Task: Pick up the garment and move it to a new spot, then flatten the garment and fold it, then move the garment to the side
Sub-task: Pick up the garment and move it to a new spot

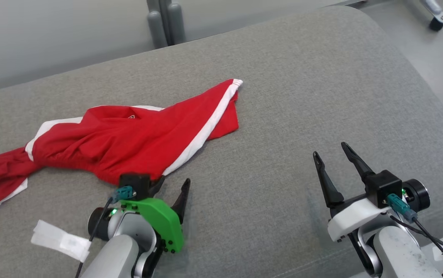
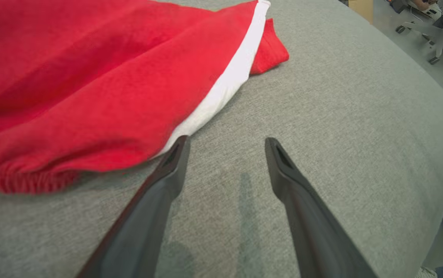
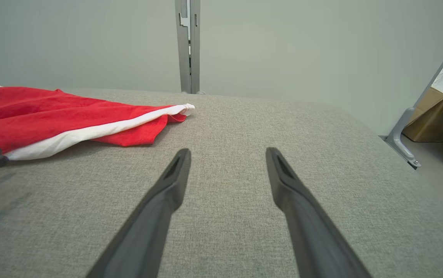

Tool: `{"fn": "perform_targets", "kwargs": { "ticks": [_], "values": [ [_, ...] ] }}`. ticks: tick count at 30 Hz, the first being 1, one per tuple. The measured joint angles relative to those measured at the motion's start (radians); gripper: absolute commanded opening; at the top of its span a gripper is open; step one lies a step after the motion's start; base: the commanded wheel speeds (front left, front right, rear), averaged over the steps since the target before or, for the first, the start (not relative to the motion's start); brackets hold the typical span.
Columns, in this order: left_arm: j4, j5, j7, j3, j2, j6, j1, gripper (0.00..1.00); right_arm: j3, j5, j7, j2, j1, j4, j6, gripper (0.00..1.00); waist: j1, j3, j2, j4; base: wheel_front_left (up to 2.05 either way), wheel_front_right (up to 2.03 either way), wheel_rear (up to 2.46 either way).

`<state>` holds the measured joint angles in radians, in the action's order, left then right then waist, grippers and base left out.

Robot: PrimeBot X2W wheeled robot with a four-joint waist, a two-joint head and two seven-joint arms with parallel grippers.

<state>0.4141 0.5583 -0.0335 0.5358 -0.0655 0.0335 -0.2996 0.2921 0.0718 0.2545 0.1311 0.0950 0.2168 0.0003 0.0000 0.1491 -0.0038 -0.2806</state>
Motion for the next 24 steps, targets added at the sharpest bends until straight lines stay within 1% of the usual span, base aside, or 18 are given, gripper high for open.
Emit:
{"fn": "perform_targets", "kwargs": {
  "ticks": [5, 11, 14, 24],
  "values": [
    [0.027, -0.001, 0.029, -0.028, -0.035, 0.022, 0.036, 1.00, 0.008, -0.001, 0.000, -0.001, -0.002, 0.001, 0.011, 1.00, 0.0000, -0.019, 0.0000, 0.063, 0.00, 0.00, 0.00],
    [0.039, 0.003, 0.070, -0.086, -0.051, 0.038, 0.037, 1.00, 0.036, -0.002, 0.000, -0.009, -0.002, 0.009, 0.029, 1.00, 0.0000, -0.033, 0.0000, 0.112, 0.00, 0.00, 0.00],
    [0.053, 0.004, 0.079, -0.093, -0.053, 0.039, 0.037, 1.00, 0.043, -0.003, 0.000, -0.011, -0.001, 0.016, 0.043, 1.00, 0.0000, -0.037, 0.0000, 0.112, 0.00, 0.00, 0.00],
    [0.094, 0.004, 0.079, -0.100, -0.062, 0.041, 0.037, 1.00, 0.047, -0.004, 0.000, -0.021, -0.001, 0.018, 0.044, 1.00, 0.0000, -0.024, 0.0000, 0.067, 0.00, 0.00, 0.00]
  ]
}}
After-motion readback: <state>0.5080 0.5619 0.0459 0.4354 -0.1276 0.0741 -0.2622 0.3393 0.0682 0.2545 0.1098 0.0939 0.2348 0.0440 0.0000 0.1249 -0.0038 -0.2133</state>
